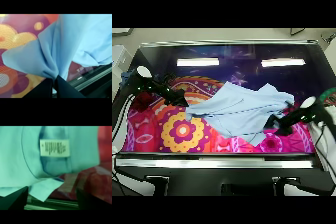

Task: Fold the clothes and pants, and hang the long-sleeved shirts on hangers.

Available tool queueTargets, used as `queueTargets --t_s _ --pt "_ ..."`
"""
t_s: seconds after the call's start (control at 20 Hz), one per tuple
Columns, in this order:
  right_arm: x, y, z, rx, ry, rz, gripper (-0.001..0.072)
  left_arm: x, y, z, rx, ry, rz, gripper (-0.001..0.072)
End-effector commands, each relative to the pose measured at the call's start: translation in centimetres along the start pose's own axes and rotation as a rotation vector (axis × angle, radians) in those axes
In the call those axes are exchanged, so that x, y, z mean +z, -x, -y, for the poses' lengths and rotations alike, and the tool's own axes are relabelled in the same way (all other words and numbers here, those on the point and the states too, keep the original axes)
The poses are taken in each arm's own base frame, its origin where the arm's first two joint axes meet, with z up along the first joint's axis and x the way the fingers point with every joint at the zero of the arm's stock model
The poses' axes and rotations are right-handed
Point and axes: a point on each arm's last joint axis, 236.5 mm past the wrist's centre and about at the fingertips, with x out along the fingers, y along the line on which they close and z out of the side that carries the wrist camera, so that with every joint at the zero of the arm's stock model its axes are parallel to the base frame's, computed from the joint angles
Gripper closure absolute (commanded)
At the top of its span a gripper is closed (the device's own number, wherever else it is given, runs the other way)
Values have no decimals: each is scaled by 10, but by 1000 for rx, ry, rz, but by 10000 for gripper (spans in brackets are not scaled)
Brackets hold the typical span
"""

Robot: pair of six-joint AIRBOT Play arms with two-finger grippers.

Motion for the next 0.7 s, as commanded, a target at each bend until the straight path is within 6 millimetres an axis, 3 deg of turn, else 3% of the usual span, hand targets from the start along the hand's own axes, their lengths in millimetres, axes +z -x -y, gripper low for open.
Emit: queueTargets --t_s 0.0,0.2,0.25,0.3,0.35,0.4,0.45,0.55,0.6,0.65 --pt "-50 -57 -14 10 56 -112 1 -3 0 1 0 -4 -4 674" --pt "-47 -75 -52 73 59 -58 7 -4 2 2 0 -7 -8 674" --pt "-45 -78 -59 79 46 -40 47 -5 2 2 0 -7 -8 675" --pt "-44 -80 -64 80 54 -29 310 -5 3 2 0 -7 -10 674" --pt "-46 -80 -66 79 62 -34 671 -6 3 3 0 -9 -11 675" --pt "-45 -75 -69 81 69 -29 674 -6 6 5 0 -14 -5 675" --pt "-40 -64 -69 55 121 -1 674 -7 11 8 1 -37 10 675" --pt "-12 -15 -74 -42 248 152 675 -4 33 24 1 -134 90 675" --pt "6 25 -85 -87 295 277 675 4 56 36 10 -185 187 675" --pt "27 84 -100 -135 344 458 675 15 87 50 20 -226 312 675"
